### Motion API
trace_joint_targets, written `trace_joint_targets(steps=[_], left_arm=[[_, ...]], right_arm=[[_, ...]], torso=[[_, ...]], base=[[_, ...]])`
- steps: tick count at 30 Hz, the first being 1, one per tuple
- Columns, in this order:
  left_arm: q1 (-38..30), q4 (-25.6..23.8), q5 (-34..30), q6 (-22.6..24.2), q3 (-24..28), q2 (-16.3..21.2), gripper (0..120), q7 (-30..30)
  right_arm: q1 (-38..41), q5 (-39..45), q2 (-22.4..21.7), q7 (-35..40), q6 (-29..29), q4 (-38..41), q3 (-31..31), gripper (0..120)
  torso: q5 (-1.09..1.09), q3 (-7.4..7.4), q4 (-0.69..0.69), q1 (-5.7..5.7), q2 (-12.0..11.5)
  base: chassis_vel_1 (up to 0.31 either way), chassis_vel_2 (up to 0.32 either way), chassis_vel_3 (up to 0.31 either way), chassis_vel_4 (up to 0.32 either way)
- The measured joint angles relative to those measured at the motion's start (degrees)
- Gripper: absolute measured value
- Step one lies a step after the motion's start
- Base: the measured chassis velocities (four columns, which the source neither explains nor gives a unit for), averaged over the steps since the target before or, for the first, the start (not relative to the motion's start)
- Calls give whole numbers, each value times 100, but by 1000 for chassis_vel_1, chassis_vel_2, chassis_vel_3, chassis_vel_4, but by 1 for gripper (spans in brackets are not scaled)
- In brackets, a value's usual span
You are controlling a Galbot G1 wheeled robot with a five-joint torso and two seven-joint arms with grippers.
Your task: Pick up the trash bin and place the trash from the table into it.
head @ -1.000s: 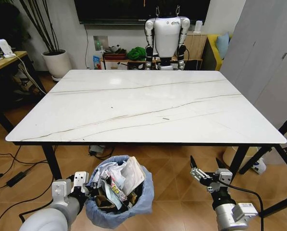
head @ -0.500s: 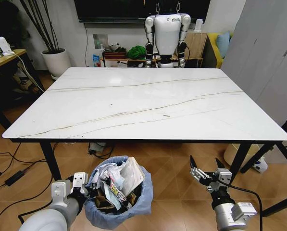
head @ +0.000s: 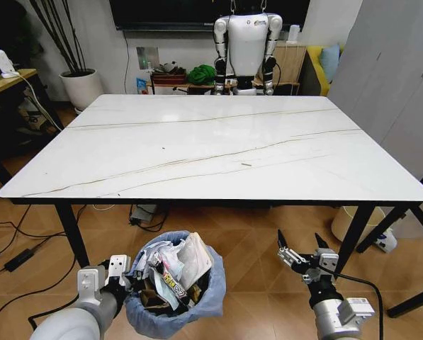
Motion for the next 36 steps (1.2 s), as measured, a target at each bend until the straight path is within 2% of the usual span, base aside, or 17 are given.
trace_joint_targets(steps=[36], left_arm=[[-93, 286, -5, 0, 18, 11, 0, 56]], right_arm=[[65, -161, 145, 24, 11, -102, -123, 100]], torso=[[0, -511, 0, -365, -874]], base=[[0, 0, 0, 0]])
